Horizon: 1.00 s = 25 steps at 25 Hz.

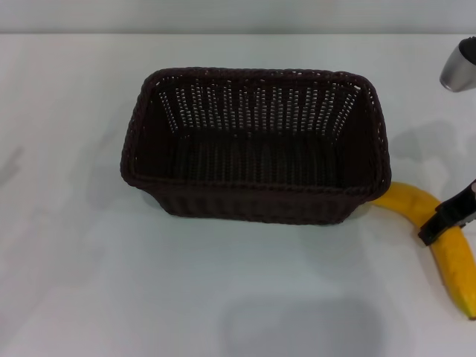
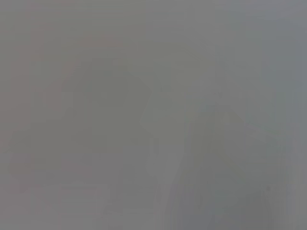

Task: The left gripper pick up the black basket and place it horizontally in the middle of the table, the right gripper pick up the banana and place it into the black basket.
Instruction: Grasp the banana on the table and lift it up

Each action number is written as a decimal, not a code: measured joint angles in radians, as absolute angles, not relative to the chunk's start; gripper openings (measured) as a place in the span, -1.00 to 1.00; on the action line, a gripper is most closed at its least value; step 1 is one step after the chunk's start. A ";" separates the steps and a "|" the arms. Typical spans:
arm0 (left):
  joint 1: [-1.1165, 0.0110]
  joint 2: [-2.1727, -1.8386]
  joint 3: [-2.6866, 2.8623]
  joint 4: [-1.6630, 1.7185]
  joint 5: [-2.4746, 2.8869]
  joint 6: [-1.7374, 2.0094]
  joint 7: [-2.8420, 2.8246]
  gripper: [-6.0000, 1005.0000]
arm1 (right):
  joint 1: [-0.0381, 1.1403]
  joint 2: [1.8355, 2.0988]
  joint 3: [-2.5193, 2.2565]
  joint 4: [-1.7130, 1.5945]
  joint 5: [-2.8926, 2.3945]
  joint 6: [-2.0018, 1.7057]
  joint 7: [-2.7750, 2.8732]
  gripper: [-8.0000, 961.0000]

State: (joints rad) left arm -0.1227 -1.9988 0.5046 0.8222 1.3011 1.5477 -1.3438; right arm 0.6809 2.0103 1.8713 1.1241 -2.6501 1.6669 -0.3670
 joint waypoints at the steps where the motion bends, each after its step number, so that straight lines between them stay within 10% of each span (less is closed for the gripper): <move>1: -0.123 -1.999 0.505 0.822 1.300 1.548 -1.344 0.77 | 0.681 2.009 1.875 1.128 -2.651 1.666 -0.370 0.22; 17: -0.116 -1.999 0.505 0.822 1.293 1.551 -1.345 0.77 | 0.710 1.846 2.151 1.196 -2.694 1.645 -0.489 0.11; 21: -0.121 -2.000 0.504 0.822 1.293 1.550 -1.342 0.77 | 0.746 1.861 2.218 1.289 -2.609 1.662 -0.547 0.10; 25: -0.125 -2.004 0.505 0.822 1.293 1.548 -1.328 0.77 | 0.799 1.931 2.192 1.367 -2.466 1.682 -0.602 0.10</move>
